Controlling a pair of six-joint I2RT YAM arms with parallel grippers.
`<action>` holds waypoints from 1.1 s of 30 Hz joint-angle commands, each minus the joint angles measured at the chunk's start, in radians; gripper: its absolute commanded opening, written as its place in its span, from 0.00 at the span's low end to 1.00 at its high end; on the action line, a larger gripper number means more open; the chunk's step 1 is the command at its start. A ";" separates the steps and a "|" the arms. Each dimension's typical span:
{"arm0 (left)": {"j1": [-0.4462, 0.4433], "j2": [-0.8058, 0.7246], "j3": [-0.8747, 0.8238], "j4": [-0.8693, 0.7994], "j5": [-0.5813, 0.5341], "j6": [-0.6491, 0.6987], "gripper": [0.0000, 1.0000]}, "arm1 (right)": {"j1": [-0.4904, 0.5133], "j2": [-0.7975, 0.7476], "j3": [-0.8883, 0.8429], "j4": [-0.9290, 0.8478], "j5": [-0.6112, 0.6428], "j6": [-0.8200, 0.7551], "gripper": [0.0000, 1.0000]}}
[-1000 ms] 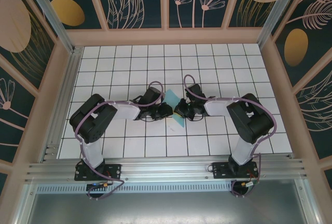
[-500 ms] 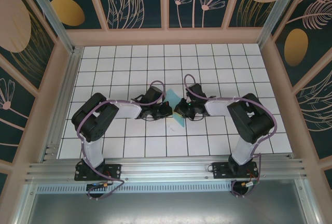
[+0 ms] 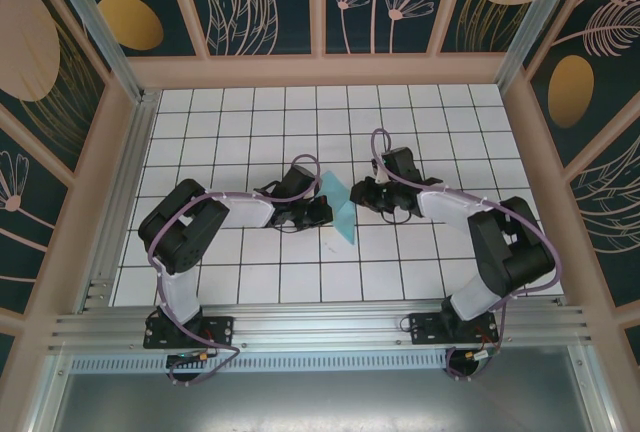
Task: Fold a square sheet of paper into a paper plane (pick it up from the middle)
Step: Third fold the triangle at the center of the table.
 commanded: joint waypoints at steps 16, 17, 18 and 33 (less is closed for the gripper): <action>-0.002 0.001 0.017 -0.073 -0.054 0.044 0.00 | -0.019 0.167 0.023 0.002 -0.090 -0.124 0.18; -0.002 0.001 0.015 -0.070 -0.054 0.043 0.00 | -0.019 0.172 0.023 0.000 -0.089 -0.124 0.18; -0.002 0.001 0.015 -0.069 -0.052 0.043 0.00 | -0.020 0.175 0.023 0.000 -0.086 -0.122 0.18; 0.000 -0.009 0.005 -0.050 -0.058 0.017 0.00 | -0.021 0.116 -0.017 0.029 -0.027 -0.099 0.28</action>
